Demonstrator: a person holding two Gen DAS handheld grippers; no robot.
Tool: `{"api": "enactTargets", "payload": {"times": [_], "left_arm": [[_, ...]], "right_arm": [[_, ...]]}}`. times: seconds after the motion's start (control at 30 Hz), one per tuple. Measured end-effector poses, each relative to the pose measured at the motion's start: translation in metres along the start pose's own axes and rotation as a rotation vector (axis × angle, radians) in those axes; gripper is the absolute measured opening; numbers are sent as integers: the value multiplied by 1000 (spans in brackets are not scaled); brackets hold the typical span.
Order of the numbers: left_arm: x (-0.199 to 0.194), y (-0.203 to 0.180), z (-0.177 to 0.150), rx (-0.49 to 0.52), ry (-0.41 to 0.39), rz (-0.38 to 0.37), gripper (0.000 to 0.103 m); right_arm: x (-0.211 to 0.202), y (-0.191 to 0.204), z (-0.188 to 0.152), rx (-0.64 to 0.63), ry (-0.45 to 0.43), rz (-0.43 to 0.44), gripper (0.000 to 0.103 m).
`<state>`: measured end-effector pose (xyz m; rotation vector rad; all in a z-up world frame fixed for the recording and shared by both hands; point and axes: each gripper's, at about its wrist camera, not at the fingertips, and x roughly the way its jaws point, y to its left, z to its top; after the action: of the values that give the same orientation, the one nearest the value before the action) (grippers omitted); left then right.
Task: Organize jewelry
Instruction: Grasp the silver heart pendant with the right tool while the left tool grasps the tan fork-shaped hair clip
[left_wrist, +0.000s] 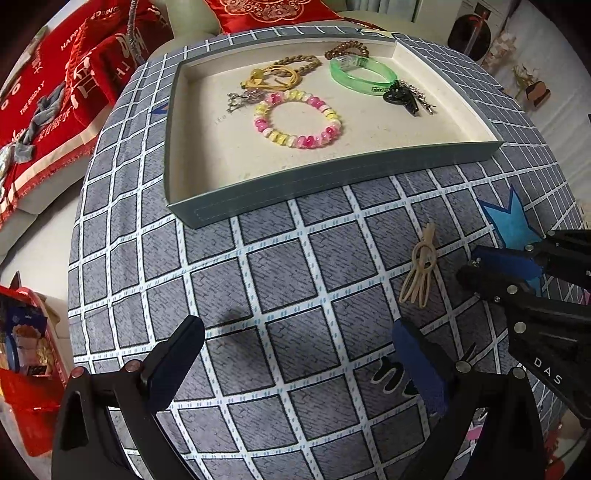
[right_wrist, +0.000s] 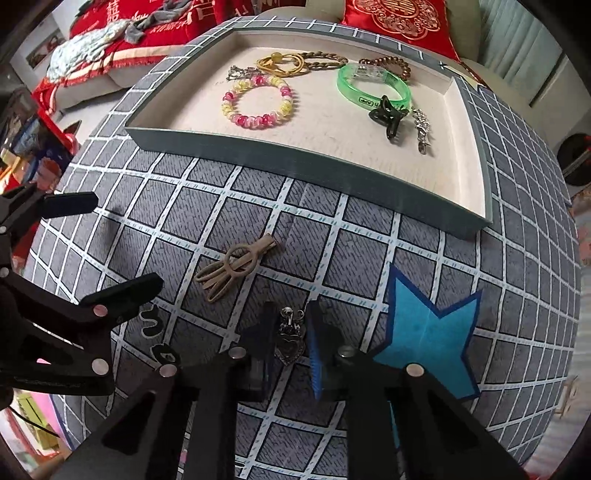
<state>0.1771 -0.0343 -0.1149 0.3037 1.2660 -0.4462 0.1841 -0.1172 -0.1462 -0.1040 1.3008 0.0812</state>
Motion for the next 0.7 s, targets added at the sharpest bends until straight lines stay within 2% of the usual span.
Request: {"api": "enactTargets", "payload": {"times": [0.27, 0.37, 0.57, 0.7], "left_arm": [[4, -16, 12, 36, -7, -51, 100], [4, -24, 18, 52, -13, -76, 92], [4, -33, 27, 69, -38, -128, 92], [9, -42, 33, 81, -37, -124, 92]], "right_arm": [[-1, -27, -1, 158, -6, 87, 17], [-2, -33, -1, 175, -2, 91, 17], [-4, -47, -6, 222, 0, 103, 17], [-17, -64, -21, 257, 1, 109, 17]]}}
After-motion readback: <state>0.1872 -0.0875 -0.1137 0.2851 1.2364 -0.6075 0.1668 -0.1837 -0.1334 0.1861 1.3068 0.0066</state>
